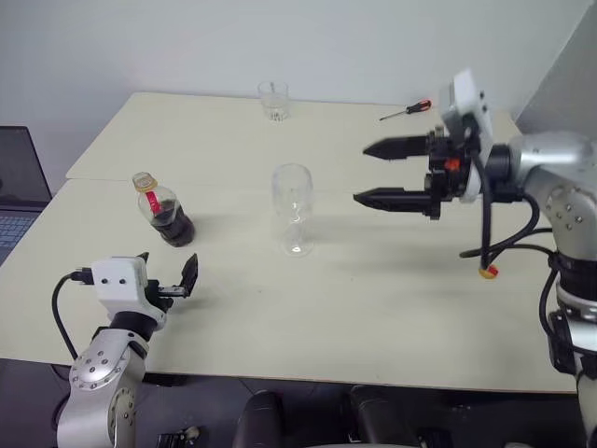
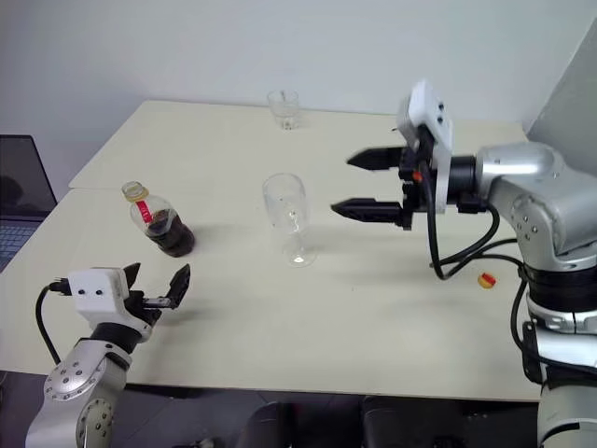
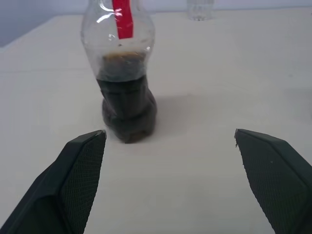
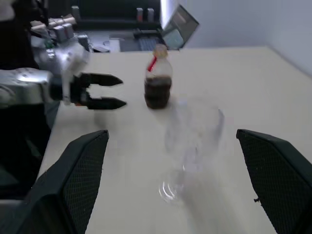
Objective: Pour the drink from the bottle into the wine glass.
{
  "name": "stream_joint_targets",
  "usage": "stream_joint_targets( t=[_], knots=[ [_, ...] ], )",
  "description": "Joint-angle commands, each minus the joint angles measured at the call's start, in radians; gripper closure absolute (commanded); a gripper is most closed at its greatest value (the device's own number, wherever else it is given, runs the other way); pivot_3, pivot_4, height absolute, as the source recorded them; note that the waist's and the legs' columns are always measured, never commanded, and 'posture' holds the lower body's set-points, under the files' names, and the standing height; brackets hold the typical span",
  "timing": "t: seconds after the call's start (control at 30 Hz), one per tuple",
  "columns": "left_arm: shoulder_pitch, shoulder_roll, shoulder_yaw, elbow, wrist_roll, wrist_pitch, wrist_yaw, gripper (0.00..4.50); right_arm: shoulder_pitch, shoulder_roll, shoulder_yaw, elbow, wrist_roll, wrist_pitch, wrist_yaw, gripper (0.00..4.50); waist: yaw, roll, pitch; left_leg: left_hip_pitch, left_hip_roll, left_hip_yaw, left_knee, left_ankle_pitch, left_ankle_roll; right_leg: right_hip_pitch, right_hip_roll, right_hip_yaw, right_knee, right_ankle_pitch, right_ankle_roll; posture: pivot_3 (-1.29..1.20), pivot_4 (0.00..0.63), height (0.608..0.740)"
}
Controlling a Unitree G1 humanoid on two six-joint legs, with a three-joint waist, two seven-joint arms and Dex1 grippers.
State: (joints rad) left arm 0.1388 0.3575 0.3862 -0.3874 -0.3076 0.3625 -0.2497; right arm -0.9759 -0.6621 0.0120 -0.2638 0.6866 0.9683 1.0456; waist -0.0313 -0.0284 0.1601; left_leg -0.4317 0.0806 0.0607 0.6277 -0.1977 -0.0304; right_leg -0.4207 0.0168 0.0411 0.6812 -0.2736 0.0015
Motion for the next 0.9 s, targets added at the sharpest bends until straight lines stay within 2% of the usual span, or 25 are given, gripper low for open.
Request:
stream_joint_targets(
  t=[0.03,0.33,0.9],
  knots=[
    [-0.042,0.031,0.028,0.032,0.001,-0.040,-0.015,0.00,-0.034,0.018,0.012,-0.036,0.043,0.009,0.003,0.02,0.000,0.000,0.000,0.000,0.000,0.000,0.000,0.000,0.000,0.000,0.000,0.000,0.000,0.000,0.000,0.00,0.150,0.740],
    [-0.158,0.083,0.030,0.164,0.001,-0.080,-0.042,0.00,-0.034,0.005,0.042,-0.036,0.048,-0.017,0.030,0.02,0.002,0.000,0.000,-0.001,-0.001,0.000,0.002,0.000,0.000,0.000,-0.001,0.000,0.000,0.002,0.002,0.00,0.150,0.740],
    [-0.358,0.108,-0.045,0.495,0.067,-0.227,-0.110,0.00,-0.048,-0.015,0.061,-0.089,0.050,0.025,-0.014,0.02,0.002,0.000,0.000,-0.001,-0.001,0.002,0.002,0.000,0.000,0.000,0.000,-0.001,0.000,0.002,0.001,0.00,0.150,0.740]
  ],
)
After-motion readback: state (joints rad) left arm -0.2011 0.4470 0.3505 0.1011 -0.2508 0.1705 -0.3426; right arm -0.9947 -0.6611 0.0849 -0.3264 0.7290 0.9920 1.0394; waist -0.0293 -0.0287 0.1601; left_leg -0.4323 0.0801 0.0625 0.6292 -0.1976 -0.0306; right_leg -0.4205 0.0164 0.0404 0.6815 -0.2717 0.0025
